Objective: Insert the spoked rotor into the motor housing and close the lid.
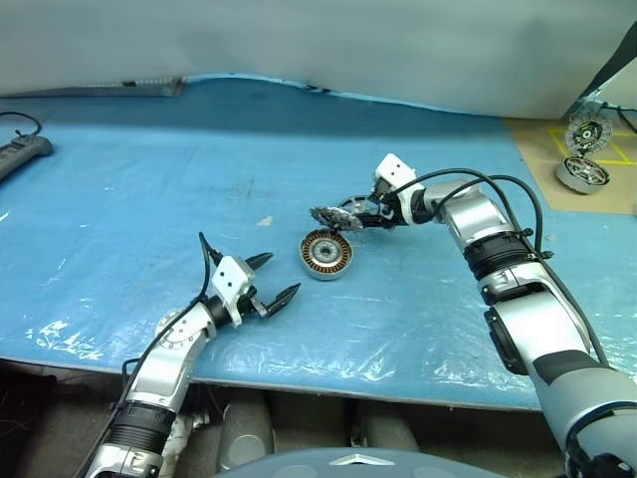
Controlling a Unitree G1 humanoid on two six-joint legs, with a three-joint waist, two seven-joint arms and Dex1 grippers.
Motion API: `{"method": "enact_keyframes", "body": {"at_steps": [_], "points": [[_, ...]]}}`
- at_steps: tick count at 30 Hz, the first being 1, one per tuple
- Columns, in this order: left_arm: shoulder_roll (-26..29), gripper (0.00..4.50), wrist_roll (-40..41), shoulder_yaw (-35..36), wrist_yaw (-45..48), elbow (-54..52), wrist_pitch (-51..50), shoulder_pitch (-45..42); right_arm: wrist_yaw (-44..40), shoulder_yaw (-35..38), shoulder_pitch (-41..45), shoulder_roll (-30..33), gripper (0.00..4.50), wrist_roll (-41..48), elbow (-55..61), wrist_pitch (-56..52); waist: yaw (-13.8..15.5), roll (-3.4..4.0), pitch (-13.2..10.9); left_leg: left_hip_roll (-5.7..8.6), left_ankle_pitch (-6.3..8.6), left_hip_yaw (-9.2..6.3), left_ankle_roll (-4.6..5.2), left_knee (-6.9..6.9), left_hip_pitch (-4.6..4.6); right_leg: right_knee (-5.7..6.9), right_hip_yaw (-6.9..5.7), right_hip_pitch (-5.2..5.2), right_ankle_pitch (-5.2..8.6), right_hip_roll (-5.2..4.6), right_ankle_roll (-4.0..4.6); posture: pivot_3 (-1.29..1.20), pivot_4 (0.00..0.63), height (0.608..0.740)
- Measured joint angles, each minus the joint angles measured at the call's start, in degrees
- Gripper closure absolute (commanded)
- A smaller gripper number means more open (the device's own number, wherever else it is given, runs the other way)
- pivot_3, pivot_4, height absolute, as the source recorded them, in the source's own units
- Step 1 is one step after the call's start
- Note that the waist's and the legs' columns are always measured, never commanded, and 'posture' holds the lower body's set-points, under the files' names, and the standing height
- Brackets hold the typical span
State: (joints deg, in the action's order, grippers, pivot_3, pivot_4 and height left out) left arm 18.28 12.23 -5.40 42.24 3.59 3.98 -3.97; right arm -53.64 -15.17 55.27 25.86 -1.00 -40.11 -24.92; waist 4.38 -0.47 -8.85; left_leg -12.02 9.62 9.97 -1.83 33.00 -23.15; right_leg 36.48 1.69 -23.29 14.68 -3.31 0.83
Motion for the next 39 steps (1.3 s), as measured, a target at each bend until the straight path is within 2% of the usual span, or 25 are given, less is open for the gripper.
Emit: {"method": "enact_keyframes", "body": {"at_steps": [18, 21, 23, 25, 27, 39], "points": [[0.0, 0.00, 0.0, 0.0, 0.0, 0.2, 0.2, -0.1, 2.9, 0.0, -2.3, 0.0, 1.02, -2.7, 1.8, -1.5, -0.1, 0.00, 0.0, 0.01, 0.00, 0.00, -0.01, 0.00, 0.00, 0.00, 0.01, -0.01, 0.00, 0.00, 0.00, 0.00, 0.150, 0.740], [0.0, 0.00, 0.0, 0.0, 0.0, 0.4, 0.6, -0.1, 3.3, 0.0, -2.3, 0.0, 1.58, -2.7, 1.1, -1.9, -0.1, 0.01, 0.0, 0.01, 0.00, 0.00, -0.01, 0.00, 0.00, 0.00, 0.01, -0.02, 0.00, 0.00, 0.00, 0.00, 0.150, 0.740], [0.0, 0.00, 0.0, 0.0, 0.0, 0.5, 0.6, -0.1, 3.2, 0.0, -2.4, 0.0, 2.17, -2.6, 1.1, -2.3, -0.2, 0.01, 0.0, 0.00, 0.00, 0.00, -0.01, 0.00, 0.00, 0.00, 0.01, -0.02, 0.01, 0.00, 0.00, 0.00, 0.150, 0.740], [0.0, 0.00, -0.1, 0.0, 0.0, 0.6, 0.7, -0.1, 3.1, 0.1, -2.8, 0.0, 2.98, -2.5, 1.3, -2.6, -0.2, 0.01, 0.0, 0.00, 0.00, 0.00, -0.01, -0.01, 0.00, -0.01, 0.01, -0.02, 0.01, 0.00, 0.00, 0.00, 0.150, 0.740], [0.0, 0.00, -0.1, 0.0, 0.0, 0.7, 0.8, 0.0, 2.8, 0.5, -2.8, -0.1, 3.48, -2.4, 2.1, -2.6, -0.2, 0.00, 0.0, 0.00, 0.00, 0.01, -0.01, -0.01, 0.03, -0.01, 0.02, 0.00, 0.01, 0.00, 0.00, 0.00, 0.150, 0.740], [0.0, 0.00, -0.1, 0.0, -0.1, 0.8, 1.1, 0.1, 3.1, 1.1, -3.3, 0.3, 3.48, -2.3, 3.7, -3.9, -0.2, 0.01, 0.0, 0.01, 0.00, 0.01, -0.01, -0.02, 0.02, -0.01, 0.03, -0.02, 0.01, 0.00, 0.00, 0.00, 0.150, 0.740]]}}
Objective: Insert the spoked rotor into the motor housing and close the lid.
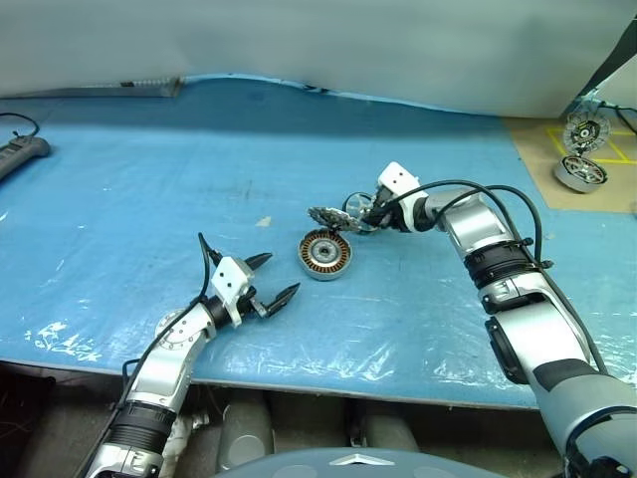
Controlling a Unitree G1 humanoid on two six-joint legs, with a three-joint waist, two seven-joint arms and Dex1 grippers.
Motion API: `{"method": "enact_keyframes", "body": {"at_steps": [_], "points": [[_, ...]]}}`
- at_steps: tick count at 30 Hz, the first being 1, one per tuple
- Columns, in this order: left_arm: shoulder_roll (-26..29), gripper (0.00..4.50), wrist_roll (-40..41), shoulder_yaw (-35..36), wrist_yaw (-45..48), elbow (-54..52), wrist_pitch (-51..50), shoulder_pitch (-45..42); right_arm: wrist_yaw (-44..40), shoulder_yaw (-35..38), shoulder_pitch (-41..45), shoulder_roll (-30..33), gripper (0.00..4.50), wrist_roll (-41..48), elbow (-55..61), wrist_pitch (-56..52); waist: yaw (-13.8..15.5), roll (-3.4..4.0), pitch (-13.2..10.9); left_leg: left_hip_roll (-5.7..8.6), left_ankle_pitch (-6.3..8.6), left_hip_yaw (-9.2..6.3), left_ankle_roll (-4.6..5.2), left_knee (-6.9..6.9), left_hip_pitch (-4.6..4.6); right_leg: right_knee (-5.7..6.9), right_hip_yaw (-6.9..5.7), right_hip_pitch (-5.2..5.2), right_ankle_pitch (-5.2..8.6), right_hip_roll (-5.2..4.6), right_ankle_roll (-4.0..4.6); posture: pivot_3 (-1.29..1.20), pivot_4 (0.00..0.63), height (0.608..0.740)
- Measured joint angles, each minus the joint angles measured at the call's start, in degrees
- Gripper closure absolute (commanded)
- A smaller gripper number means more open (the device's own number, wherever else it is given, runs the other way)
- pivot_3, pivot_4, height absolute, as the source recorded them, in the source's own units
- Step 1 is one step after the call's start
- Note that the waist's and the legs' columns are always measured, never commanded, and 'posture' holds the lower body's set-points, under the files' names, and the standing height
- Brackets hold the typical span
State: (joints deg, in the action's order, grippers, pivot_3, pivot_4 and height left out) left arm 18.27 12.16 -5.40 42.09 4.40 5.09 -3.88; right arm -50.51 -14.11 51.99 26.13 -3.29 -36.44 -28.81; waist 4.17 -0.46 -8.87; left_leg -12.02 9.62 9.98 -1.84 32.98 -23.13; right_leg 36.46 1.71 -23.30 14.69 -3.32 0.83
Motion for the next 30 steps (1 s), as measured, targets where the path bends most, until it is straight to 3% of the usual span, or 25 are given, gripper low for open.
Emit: {"method": "enact_keyframes", "body": {"at_steps": [7, 11, 17, 21, 26, 30], "points": [[0.0, 0.00, 0.0, 0.0, 0.1, 0.0, 0.0, 0.0, 1.7, 1.7, 0.0, 5.6, 3.51, -0.7, 0.3, 0.2, 0.2, 0.00, 0.0, 0.02, 0.00, 0.00, 0.00, -0.03, -0.02, -0.07, 0.00, 0.00, 0.00, 0.00, -0.01, 0.00, 0.150, 0.740], [0.1, 0.00, 0.0, 0.0, 0.1, 0.1, -0.1, -0.1, -0.2, 1.0, -2.0, 12.6, 3.52, -3.2, 5.3, 2.0, 0.4, 0.01, -0.1, 0.04, 0.00, 0.00, 0.00, -0.13, -0.05, -0.19, 0.00, 0.00, -0.01, 0.00, -0.03, 0.00, 0.150, 0.740], [0.2, 0.00, 0.0, -0.1, 0.2, 0.2, -0.3, -0.6, -10.5, -0.2, -10.6, 24.4, 3.57, -4.5, 19.8, 4.2, 0.6, 0.01, -0.1, 0.03, 0.01, 0.02, 0.02, -0.36, -0.03, -0.56, 0.00, 0.05, -0.15, 0.03, -0.26, 0.00, 0.150, 0.740], [0.2, 0.00, 0.0, -0.3, 0.7, 0.4, -0.6, -1.3, -21.7, -0.6, -21.8, 36.8, 3.57, -3.1, 33.5, 8.5, 1.4, 0.02, -0.1, 0.04, 0.11, 0.01, 0.19, -0.58, 0.00, -0.80, -0.02, 0.12, -0.15, 0.01, -0.27, 0.00, 0.150, 0.740], [0.2, 0.00, 0.1, -0.3, 1.2, 0.7, -0.6, -2.1, -30.9, 2.7, -29.5, 38.8, 3.57, 9.3, 49.2, 3.8, 0.7, 0.08, -0.1, 0.01, 0.13, 0.01, 0.24, -0.57, 0.14, -0.72, 0.05, 0.11, -0.15, 0.06, -0.26, 0.00, 0.150, 0.740], [0.2, 0.00, 0.1, -0.3, 1.2, 0.7, -0.6, -2.2, -31.0, 5.7, -28.8, 36.2, 3.57, 17.4, 57.2, -2.0, 0.8, 0.07, -0.1, -0.10, 0.11, 0.00, 0.28, -0.40, 0.17, -0.74, 0.07, 0.23, -0.02, 0.01, -0.05, 0.00, 0.150, 0.740]]}}
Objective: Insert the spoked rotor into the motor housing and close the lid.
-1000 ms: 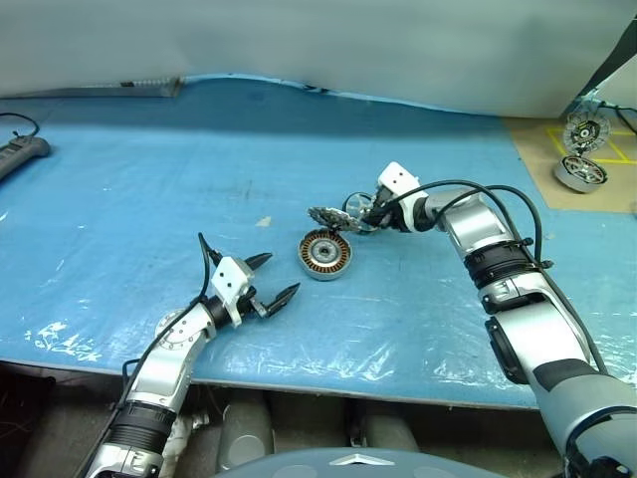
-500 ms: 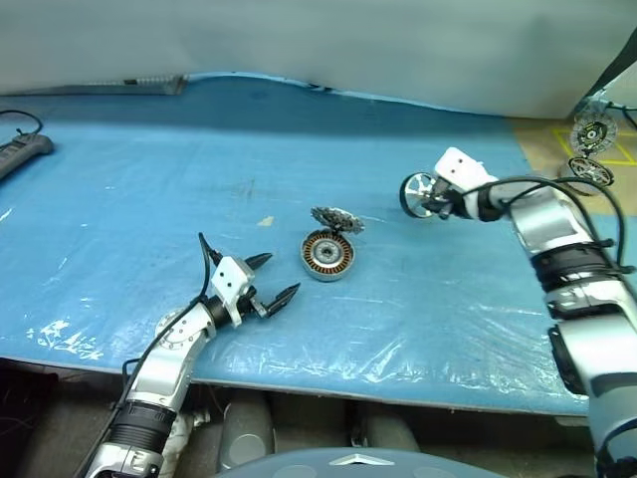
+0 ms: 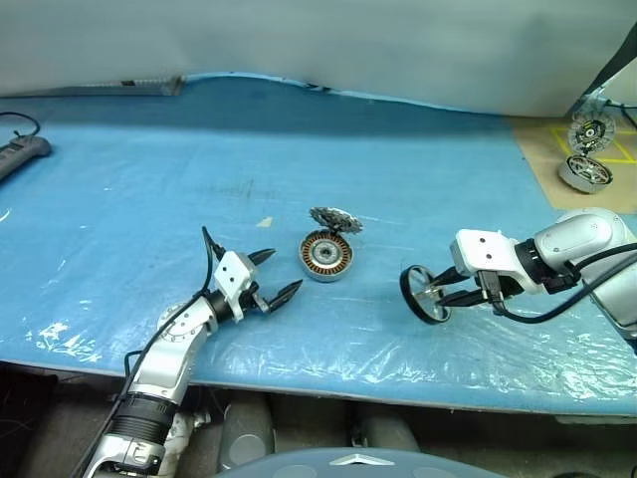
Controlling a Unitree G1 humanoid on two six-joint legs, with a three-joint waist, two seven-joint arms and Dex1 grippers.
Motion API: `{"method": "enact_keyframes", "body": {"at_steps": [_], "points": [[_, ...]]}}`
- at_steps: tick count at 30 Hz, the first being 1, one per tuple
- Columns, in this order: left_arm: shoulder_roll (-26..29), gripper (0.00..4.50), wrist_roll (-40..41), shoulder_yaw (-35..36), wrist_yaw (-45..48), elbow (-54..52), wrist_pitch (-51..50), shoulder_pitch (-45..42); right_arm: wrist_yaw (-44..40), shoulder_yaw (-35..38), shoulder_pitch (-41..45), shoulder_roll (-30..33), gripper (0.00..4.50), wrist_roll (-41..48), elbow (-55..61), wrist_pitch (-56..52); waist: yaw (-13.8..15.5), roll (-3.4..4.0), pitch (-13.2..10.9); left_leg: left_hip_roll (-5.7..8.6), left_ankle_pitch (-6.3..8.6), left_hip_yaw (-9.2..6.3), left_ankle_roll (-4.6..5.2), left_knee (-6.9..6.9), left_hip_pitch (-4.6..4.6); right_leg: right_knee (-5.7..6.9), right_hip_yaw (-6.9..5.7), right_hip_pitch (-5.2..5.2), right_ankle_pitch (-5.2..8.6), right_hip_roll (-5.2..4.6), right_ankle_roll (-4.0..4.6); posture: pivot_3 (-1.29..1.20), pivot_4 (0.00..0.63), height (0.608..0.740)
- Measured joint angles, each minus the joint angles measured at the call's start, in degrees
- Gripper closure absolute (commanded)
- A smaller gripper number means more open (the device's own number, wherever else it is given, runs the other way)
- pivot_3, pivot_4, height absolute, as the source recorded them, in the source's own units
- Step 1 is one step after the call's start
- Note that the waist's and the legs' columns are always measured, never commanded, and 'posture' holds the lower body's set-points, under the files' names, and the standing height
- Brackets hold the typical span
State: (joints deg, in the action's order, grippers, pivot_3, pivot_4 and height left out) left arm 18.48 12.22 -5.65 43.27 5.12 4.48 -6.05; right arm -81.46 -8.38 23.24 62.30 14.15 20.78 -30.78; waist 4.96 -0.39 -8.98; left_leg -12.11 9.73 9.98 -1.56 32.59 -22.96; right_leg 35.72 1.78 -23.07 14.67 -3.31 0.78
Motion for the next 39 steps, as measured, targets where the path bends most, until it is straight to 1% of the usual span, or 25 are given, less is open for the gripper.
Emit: {"method": "enact_keyframes", "body": {"at_steps": [2, 4, 9, 14, 22, 39], "points": [[0.0, 0.00, 0.0, 0.0, 0.0, 0.2, 0.0, -0.1, 3.8, 0.1, 2.6, -6.5, 3.57, 2.4, 2.2, -2.9, -0.3, 0.00, 0.0, -0.10, -0.03, 0.01, 0.04, 0.10, 0.00, 0.07, 0.01, 0.00, -0.01, 0.01, 0.01, 0.00, 0.150, 0.740], [-0.2, 0.00, 0.0, 0.0, 0.0, 0.4, 0.0, -0.3, 7.5, -1.7, 4.3, -11.1, 3.57, 2.9, 3.8, -3.9, -0.3, 0.02, 0.0, -0.11, -0.06, 0.01, 0.07, 0.09, 0.00, 0.09, -0.02, 0.00, -0.01, 0.00, 0.02, 0.00, 0.150, 0.740], [-0.1, 0.00, 0.0, 0.1, 0.0, 1.3, 0.2, -0.3, 16.2, -6.6, 6.7, -18.6, 3.57, -1.4, 2.5, -4.3, 0.3, 0.01, 0.0, -0.08, -0.17, 0.00, -0.11, 0.08, -0.07, 0.01, -0.05, 0.01, -0.02, -0.01, 0.00, 0.00, 0.150, 0.740], [-0.1, 0.00, 0.0, 0.0, 0.0, 1.4, 0.6, -0.3, 21.6, -10.9, 8.7, -24.3, 3.57, -5.1, -0.8, -3.1, 0.3, 0.01, 0.0, 0.09, -0.18, 0.00, -0.16, 0.01, -0.12, 0.02, -0.08, -0.05, -0.13, 0.01, -0.20, 0.00, 0.150, 0.740], [-0.1, 0.00, 0.0, 0.0, 0.1, 1.4, 0.8, -0.3, 23.6, -12.8, 9.8, -25.7, 3.57, -9.1, -7.7, 1.1, 0.4, 0.01, 0.0, 0.14, -0.18, 0.00, -0.16, 0.02, -0.11, 0.02, -0.07, -0.04, -0.15, -0.01, -0.23, 0.00, 0.150, 0.740], [-0.1, 0.00, 0.0, 0.0, 0.0, 1.4, 1.1, -0.1, 23.8, -12.8, 10.5, -25.8, 3.57, -15.0, -14.7, 5.4, 0.3, 0.01, 0.0, 0.14, -0.18, 0.00, -0.16, 0.06, -0.11, 0.07, -0.07, -0.03, -0.15, -0.01, -0.24, 0.00, 0.150, 0.740]]}}
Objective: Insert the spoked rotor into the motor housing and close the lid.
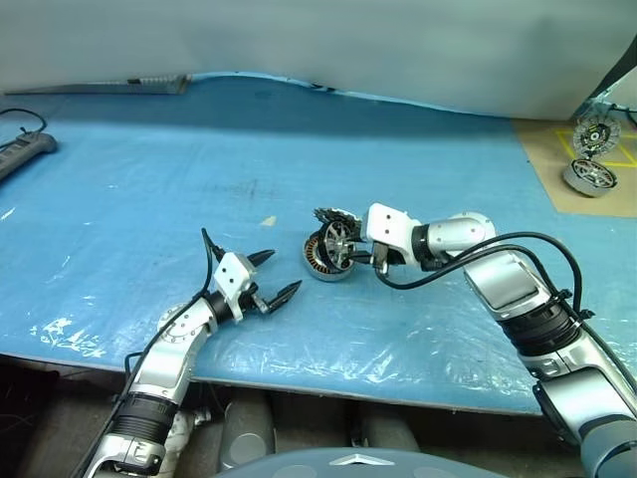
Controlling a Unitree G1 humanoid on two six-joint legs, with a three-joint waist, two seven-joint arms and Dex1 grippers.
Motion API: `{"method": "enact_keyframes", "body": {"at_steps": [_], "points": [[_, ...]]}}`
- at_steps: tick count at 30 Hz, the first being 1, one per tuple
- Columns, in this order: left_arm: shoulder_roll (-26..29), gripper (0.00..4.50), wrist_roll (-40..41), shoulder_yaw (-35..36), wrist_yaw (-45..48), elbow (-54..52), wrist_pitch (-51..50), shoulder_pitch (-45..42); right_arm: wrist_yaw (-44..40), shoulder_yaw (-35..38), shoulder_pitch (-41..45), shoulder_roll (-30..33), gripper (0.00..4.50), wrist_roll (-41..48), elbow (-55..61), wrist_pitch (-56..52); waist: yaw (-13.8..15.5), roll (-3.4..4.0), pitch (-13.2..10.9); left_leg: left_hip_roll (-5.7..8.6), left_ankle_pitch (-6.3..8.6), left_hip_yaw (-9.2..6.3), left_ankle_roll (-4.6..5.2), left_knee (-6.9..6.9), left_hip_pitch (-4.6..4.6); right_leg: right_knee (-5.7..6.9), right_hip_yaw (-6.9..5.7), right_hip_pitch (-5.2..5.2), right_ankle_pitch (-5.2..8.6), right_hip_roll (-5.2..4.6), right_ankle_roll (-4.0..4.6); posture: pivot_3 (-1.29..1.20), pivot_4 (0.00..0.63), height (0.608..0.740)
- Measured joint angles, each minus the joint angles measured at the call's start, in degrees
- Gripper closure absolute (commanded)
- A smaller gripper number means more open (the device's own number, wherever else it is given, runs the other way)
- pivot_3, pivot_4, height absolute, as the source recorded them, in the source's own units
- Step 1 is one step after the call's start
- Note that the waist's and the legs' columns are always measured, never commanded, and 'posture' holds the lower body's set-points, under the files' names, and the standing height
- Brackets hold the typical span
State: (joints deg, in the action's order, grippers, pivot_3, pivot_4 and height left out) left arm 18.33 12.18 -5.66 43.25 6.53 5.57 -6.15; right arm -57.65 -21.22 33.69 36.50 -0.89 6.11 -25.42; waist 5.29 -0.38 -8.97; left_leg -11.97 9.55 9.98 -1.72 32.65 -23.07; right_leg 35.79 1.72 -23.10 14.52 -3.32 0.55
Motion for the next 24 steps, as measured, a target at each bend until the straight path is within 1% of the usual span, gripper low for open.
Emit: {"method": "enact_keyframes", "body": {"at_steps": [12, 14, 15, 22, 23, 24], "points": [[0.0, 0.00, 0.0, 0.0, -0.1, -0.2, 0.0, 0.5, -1.3, -0.4, 0.4, 0.1, 3.57, -2.0, -0.4, 1.5, 0.0, 0.00, 0.0, 0.00, 0.00, 0.00, 0.00, 0.02, 0.01, 0.01, 0.00, 0.03, 0.00, 0.00, 0.00, 0.00, 0.150, 0.740], [0.0, 0.00, 0.0, 0.0, -0.1, -0.2, 0.0, 0.6, -1.7, -0.4, 0.4, 0.1, 2.83, -2.0, -0.3, 1.6, 0.0, 0.00, 0.0, 0.00, 0.00, -0.01, 0.00, 0.03, 0.01, 0.02, 0.00, 0.03, 0.00, 0.00, 0.00, 0.00, 0.150, 0.740], [0.0, 0.00, 0.0, 0.0, -0.1, -0.2, 0.0, 0.6, -1.8, -0.5, 0.4, 0.2, 2.60, -2.1, -0.3, 1.6, 0.0, 0.00, 0.0, 0.00, 0.00, -0.01, 0.00, 0.03, 0.01, 0.02, -0.01, 0.03, 0.00, 0.00, 0.00, 0.00, 0.150, 0.740], [-0.1, 0.00, 0.0, 0.0, -0.3, -0.2, 0.0, 0.7, -2.2, -0.6, 0.2, 0.4, 0.18, -3.0, -0.7, 1.5, 0.0, 0.00, 0.0, -0.01, 0.00, -0.01, 0.00, 0.04, 0.01, 0.02, 0.00, 0.03, 0.00, 0.01, 0.00, 0.00, 0.150, 0.740], [-0.1, 0.00, 0.0, 0.0, -0.3, -0.2, 0.0, 0.7, -2.2, -0.7, 0.2, 0.4, 0.02, -3.0, -0.7, 1.5, 0.0, 0.00, 0.0, -0.01, 0.00, -0.01, 0.00, 0.04, 0.01, 0.02, -0.01, 0.03, 0.00, 0.01, 0.00, 0.00, 0.150, 0.740], [-0.1, 0.00, 0.0, 0.0, -0.3, -0.2, 0.0, 0.8, -2.2, -0.8, 0.2, 0.4, 0.02, -3.1, -0.7, 1.5, 0.0, 0.00, 0.0, -0.01, 0.00, -0.01, 0.00, 0.04, 0.01, 0.02, -0.01, 0.03, 0.00, 0.00, 0.00, 0.00, 0.150, 0.740]]}}
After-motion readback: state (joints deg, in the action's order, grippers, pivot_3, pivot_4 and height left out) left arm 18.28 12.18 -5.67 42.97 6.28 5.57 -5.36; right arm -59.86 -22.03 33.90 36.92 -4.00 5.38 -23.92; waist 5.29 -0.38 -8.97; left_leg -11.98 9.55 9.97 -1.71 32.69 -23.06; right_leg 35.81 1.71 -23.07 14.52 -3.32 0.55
